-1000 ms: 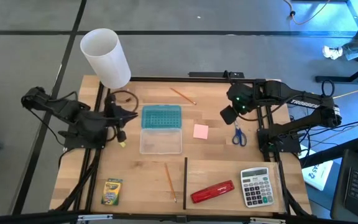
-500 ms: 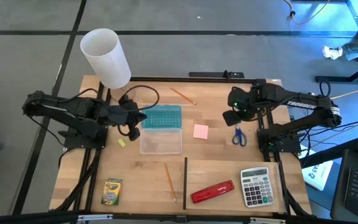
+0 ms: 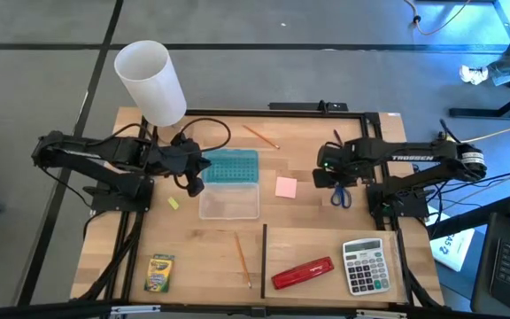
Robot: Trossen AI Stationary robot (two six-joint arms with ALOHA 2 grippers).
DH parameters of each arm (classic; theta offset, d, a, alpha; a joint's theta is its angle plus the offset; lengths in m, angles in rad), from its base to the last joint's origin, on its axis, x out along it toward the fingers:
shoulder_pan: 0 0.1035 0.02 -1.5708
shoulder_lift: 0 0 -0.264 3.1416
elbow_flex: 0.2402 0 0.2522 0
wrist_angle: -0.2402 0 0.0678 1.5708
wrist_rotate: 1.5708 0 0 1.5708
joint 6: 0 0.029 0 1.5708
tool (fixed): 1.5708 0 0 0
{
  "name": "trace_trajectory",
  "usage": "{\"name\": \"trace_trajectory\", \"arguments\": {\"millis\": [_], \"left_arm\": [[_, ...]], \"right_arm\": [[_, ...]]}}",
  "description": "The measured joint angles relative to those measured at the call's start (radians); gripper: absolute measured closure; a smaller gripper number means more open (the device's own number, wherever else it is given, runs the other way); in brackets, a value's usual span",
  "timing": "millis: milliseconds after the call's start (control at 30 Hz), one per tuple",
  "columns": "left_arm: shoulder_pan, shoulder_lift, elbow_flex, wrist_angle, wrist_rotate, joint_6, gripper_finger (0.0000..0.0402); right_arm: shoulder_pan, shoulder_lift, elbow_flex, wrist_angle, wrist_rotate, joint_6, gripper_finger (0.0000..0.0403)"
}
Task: Pack school essentials
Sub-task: Put the blue scissors into the blue supply box
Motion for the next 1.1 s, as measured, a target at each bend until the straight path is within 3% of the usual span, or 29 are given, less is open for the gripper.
{"name": "trace_trajectory", "arguments": {"millis": [433, 1100], "left_arm": [[0.0, 0.0, 0.0, 0.001, -0.005, 0.002, 0.0374], [0.0, 0.0, 0.0, 0.001, -0.006, 0.002, 0.0374]], "right_arm": [[0.041, 0.0, -0.232, 0.249, -0.021, 0.158, 0.0232], [0.043, 0.0, -0.251, 0.252, 0.012, 0.234, 0.0232]]}}
